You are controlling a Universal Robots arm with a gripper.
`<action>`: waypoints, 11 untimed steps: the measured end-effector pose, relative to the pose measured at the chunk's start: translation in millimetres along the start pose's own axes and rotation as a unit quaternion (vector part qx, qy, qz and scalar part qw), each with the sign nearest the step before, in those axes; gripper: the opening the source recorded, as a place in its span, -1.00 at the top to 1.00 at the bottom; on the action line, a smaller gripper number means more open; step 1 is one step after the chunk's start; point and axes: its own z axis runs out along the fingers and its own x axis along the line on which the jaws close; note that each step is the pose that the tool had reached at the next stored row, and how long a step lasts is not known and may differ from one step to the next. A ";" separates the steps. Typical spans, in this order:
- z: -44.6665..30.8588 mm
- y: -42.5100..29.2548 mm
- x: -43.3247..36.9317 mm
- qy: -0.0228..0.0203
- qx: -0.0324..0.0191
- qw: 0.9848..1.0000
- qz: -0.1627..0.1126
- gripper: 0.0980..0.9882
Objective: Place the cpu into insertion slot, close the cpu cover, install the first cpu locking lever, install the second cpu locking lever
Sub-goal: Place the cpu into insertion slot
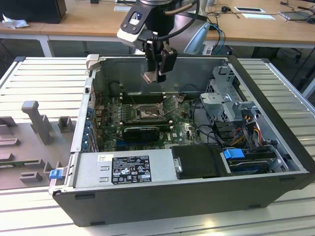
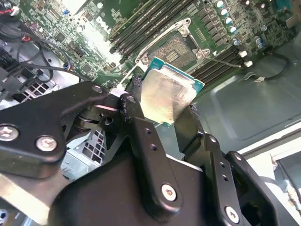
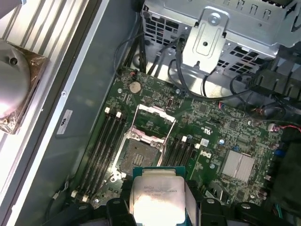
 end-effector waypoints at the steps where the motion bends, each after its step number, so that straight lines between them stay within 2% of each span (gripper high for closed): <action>1: 0.1 0.0 0.0 -0.001 0.000 1.000 0.006 0.04; 4: 0.2 0.0 0.0 -0.002 0.000 1.000 0.021 0.04; 7: 0.5 0.0 0.0 -0.004 -0.001 0.999 0.048 0.04; 11: 0.6 0.0 0.0 -0.006 -0.001 0.998 0.065 0.04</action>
